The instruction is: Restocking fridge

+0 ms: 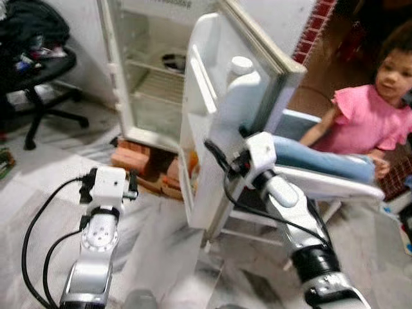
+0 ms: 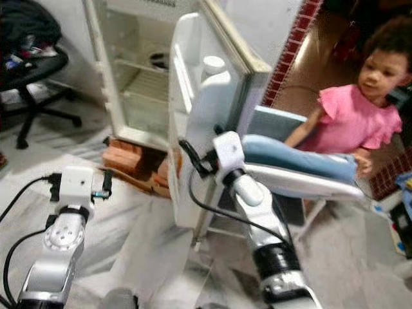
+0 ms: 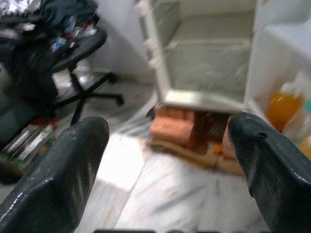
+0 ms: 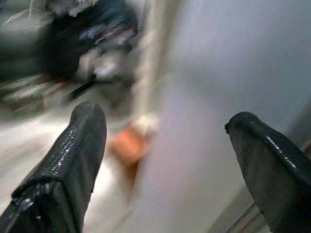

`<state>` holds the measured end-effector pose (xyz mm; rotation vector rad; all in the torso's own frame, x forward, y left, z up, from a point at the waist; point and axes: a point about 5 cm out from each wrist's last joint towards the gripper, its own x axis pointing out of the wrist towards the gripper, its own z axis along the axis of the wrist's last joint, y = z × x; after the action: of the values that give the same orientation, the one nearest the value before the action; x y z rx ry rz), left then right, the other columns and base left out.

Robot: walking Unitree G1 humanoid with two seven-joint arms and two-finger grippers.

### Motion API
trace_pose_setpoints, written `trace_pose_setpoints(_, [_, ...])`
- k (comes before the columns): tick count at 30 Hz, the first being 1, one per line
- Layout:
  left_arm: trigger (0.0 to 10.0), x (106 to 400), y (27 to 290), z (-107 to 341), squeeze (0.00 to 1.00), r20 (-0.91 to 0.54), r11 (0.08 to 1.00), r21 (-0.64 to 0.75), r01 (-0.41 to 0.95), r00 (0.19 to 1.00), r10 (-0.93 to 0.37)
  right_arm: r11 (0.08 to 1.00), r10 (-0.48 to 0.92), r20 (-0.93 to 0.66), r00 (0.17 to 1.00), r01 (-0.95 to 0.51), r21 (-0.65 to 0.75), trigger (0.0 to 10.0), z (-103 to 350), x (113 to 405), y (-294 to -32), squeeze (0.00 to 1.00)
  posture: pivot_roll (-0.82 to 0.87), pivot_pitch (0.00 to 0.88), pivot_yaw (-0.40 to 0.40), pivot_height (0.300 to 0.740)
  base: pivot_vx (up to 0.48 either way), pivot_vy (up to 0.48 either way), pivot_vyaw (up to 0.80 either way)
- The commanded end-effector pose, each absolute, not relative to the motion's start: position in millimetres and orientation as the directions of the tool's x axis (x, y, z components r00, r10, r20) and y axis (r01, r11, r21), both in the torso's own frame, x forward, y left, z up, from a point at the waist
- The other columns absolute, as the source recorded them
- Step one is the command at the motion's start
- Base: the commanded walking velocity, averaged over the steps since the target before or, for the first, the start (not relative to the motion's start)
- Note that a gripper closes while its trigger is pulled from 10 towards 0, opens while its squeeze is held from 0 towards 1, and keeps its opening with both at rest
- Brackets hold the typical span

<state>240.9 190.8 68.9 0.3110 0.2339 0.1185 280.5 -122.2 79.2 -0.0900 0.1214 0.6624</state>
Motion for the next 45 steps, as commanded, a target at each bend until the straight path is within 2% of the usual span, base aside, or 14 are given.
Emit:
trace_pose_setpoints(1, [10.0, 242, 189, 75, 0.00, -0.185, 0.948, 0.309, -0.076, 0.973, 0.138, 0.734, 0.669, -0.150, 0.728, -0.679, -0.017, 10.0, 83, 277, -118, 0.00, 0.19, 0.000, -0.117, 0.740, 0.000, 0.000, 0.00])
trace_pose_setpoints(3, [10.0, 240, 191, 73, 0.00, -0.194, 0.948, 0.310, -0.070, 0.972, 0.135, 0.641, 0.748, -0.258, 0.611, -0.766, 0.046, 10.0, 67, 252, -132, 0.00, 0.18, 0.004, -0.114, 0.740, 0.000, 0.000, 0.00])
trace_pose_setpoints(4, [10.0, 240, 191, 73, 0.00, -0.194, 0.948, 0.310, -0.070, 0.972, 0.135, 0.641, 0.748, -0.258, 0.611, -0.766, 0.046, 10.0, 67, 252, -132, 0.00, 0.18, 0.004, -0.114, 0.740, 0.000, 0.000, 0.00])
trace_pose_setpoints(8, [10.0, 240, 191, 72, 0.00, -0.207, 0.945, 0.322, -0.057, 0.970, 0.129, 0.794, 0.531, -0.375, 0.760, -0.601, -0.093, 10.0, 53, 273, -167, 0.00, 0.18, 0.009, -0.106, 0.740, 0.000, 0.000, 0.00])
trace_pose_setpoints(13, [10.0, 235, 200, 67, 0.00, -0.243, 0.935, 0.350, -0.066, 0.957, 0.159, 0.892, 0.372, -0.238, 0.897, -0.417, -0.175, 10.0, 85, 309, -175, 0.00, 0.19, 0.019, -0.091, 0.740, 0.000, 0.000, 0.00])
trace_pose_setpoints(24, [10.0, 200, 219, 51, 0.00, -0.342, 0.941, 0.321, -0.109, 0.913, 0.222, 0.942, 0.327, -0.017, 0.945, -0.327, -0.075, 10.0, 139, 342, -165, 0.00, 0.23, 0.028, -0.084, 0.740, 0.000, 0.000, 0.00])
trace_pose_setpoints(28, [10.0, 176, 228, 34, 0.00, -0.447, 0.947, 0.285, -0.147, 0.854, 0.267, 0.748, 0.598, 0.167, 0.784, -0.621, 0.234, 10.0, 172, 329, -114, 0.00, 0.23, 0.028, -0.078, 0.740, 0.000, 0.000, 0.00])
trace_pose_setpoints(29, [10.0, 171, 231, 31, 0.00, -0.468, 0.949, 0.260, -0.176, 0.837, 0.283, 0.482, 0.781, 0.262, 0.567, -0.814, 0.324, 10.0, 190, 300, -83, 0.00, 0.23, 0.025, -0.078, 0.740, 0.000, 0.000, 0.00])
trace_pose_setpoints(30, [10.0, 171, 231, 31, 0.00, -0.468, 0.949, 0.260, -0.176, 0.837, 0.283, 0.482, 0.781, 0.262, 0.567, -0.814, 0.324, 10.0, 190, 300, -83, 0.00, 0.23, 0.025, -0.078, 0.740, 0.000, 0.000, 0.00])
trace_pose_setpoints(31, [10.0, 170, 233, 29, 0.00, -0.475, 0.949, 0.250, -0.192, 0.830, 0.293, 0.281, 0.868, 0.310, 0.389, -0.897, 0.342, 10.0, 197, 275, -69, 0.00, 0.24, 0.025, -0.079, 0.740, 0.000, 0.000, 0.00])
trace_pose_setpoints(35, [10.0, 170, 234, 30, 0.00, -0.473, 0.949, 0.248, -0.195, 0.830, 0.295, 0.169, 0.909, 0.301, 0.287, -0.917, 0.363, 10.0, 189, 257, -68, 0.00, 0.24, 0.026, -0.083, 0.740, 0.000, 0.000, 0.00])
trace_pose_setpoints(42, [10.0, 172, 234, 33, 0.00, -0.438, 0.939, 0.286, -0.190, 0.846, 0.304, 0.498, 0.835, 0.080, 0.544, -0.810, 0.311, 10.0, 145, 284, -89, 0.00, 0.22, 0.030, -0.078, 0.740, 0.000, 0.000, 0.00])
trace_pose_setpoints(43, [10.0, 175, 238, 36, 0.00, -0.410, 0.928, 0.310, -0.207, 0.852, 0.327, 0.632, 0.751, 0.024, 0.660, -0.729, 0.261, 10.0, 133, 294, -97, 0.00, 0.22, 0.027, -0.078, 0.740, 0.000, 0.000, 0.00])
trace_pose_setpoints(45, [10.0, 177, 241, 39, 0.00, -0.392, 0.920, 0.326, -0.220, 0.854, 0.343, 0.737, 0.662, -0.021, 0.750, -0.645, 0.202, 10.0, 124, 299, -105, 0.00, 0.22, 0.026, -0.079, 0.740, 0.000, 0.000, 0.00])
